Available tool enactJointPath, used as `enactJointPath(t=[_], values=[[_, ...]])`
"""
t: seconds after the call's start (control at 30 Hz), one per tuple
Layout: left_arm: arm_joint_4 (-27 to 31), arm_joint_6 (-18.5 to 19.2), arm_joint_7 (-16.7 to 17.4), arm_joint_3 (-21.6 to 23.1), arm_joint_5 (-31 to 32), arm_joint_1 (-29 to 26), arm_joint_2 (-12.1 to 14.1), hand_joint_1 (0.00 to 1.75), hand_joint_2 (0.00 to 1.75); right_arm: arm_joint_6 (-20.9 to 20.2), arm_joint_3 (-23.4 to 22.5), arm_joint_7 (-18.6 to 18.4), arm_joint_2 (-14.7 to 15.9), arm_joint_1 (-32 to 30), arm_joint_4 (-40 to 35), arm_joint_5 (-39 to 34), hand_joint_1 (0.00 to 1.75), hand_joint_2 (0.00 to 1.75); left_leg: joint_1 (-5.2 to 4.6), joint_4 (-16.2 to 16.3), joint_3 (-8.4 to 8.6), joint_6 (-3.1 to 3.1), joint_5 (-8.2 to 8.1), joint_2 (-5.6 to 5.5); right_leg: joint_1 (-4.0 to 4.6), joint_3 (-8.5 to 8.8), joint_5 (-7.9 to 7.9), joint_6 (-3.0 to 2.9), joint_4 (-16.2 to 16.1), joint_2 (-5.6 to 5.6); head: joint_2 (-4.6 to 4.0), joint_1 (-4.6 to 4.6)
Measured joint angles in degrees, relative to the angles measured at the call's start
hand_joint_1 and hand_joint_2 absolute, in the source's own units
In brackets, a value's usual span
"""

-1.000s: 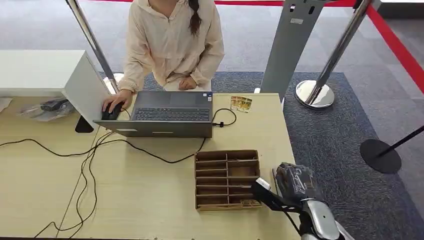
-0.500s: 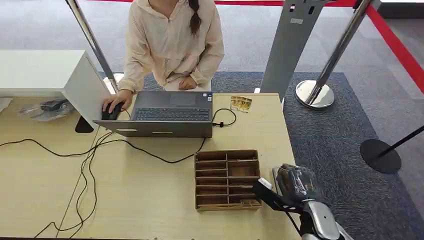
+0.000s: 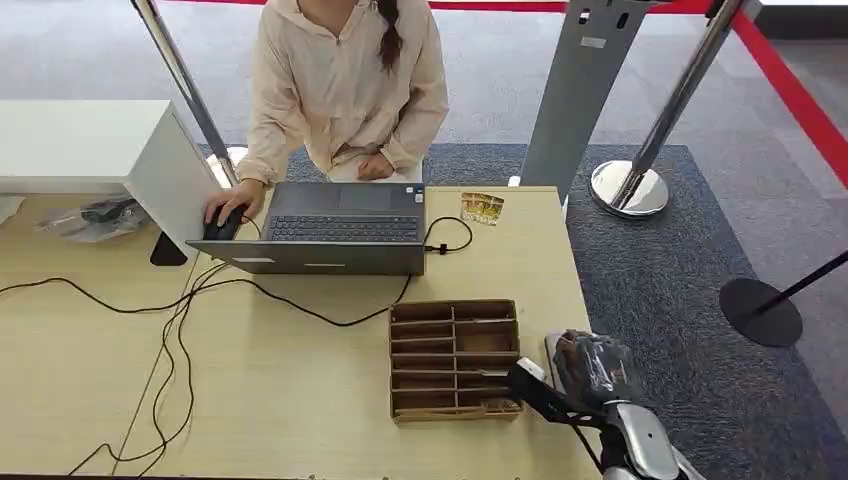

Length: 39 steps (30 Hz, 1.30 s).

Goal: Pass the card to the sensor for recognition and then transmit it.

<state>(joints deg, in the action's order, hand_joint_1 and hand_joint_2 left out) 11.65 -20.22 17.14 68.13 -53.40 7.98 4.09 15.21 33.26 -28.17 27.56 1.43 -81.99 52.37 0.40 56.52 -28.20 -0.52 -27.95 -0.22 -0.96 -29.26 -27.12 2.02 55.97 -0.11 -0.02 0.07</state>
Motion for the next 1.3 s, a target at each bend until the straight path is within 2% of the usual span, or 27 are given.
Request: enactJointPath(t=[0.43,0.57,0.73,1.0,1.17,1.3], values=[[0.00,0.28,-0.52,0.00,0.24,-0.01,0.00,0.00,0.00,0.59,-0.06,-0.07,-0.02,0.46,0.61,-0.31,1.75,1.75,0.00,0.01,0.06,0.00,0.01,0.01,0.00,0.05,0.02,-0.01,0.00,0.00,0.00,0.00],[0.00,0.35,-0.63,0.02,0.24,-0.02,0.00,0.00,0.00,-0.02,-0.52,-1.18,0.63,0.82,-0.33,0.96,1.75,1.75,0.00,0.01,0.03,0.00,0.01,0.00,0.00,0.04,0.02,0.00,0.00,0.00,0.00,0.02],[0.00,0.50,-0.70,0.00,0.42,-0.03,0.04,0.00,0.00,-3.41,-2.03,-2.43,1.92,1.88,-3.94,3.83,1.75,1.75,-0.01,0.01,0.01,0.00,0.01,0.01,-0.01,0.02,0.02,0.00,0.00,0.00,0.00,0.00],[0.00,0.90,-0.92,0.00,0.87,-0.03,0.13,0.00,0.00,-9.67,-5.79,-2.38,3.50,4.93,-11.86,7.80,1.75,1.75,0.00,0.01,-0.02,0.00,0.01,0.01,-0.01,0.01,0.02,0.00,0.00,0.00,0.00,0.00],[0.00,1.05,-1.09,0.02,1.31,0.00,0.13,0.00,0.00,-13.92,-7.08,-1.99,3.56,8.80,-17.37,9.33,1.75,1.75,0.00,0.01,-0.02,0.00,0.01,0.01,-0.01,0.01,0.02,0.00,0.00,0.00,0.00,0.02],[0.00,1.29,-1.44,0.02,1.62,0.03,0.13,0.00,0.00,-15.74,-7.19,-1.40,3.28,11.84,-20.67,10.05,1.75,1.75,0.00,0.01,-0.02,0.00,0.02,0.02,-0.01,0.01,0.02,0.00,0.01,0.00,0.00,0.00]])
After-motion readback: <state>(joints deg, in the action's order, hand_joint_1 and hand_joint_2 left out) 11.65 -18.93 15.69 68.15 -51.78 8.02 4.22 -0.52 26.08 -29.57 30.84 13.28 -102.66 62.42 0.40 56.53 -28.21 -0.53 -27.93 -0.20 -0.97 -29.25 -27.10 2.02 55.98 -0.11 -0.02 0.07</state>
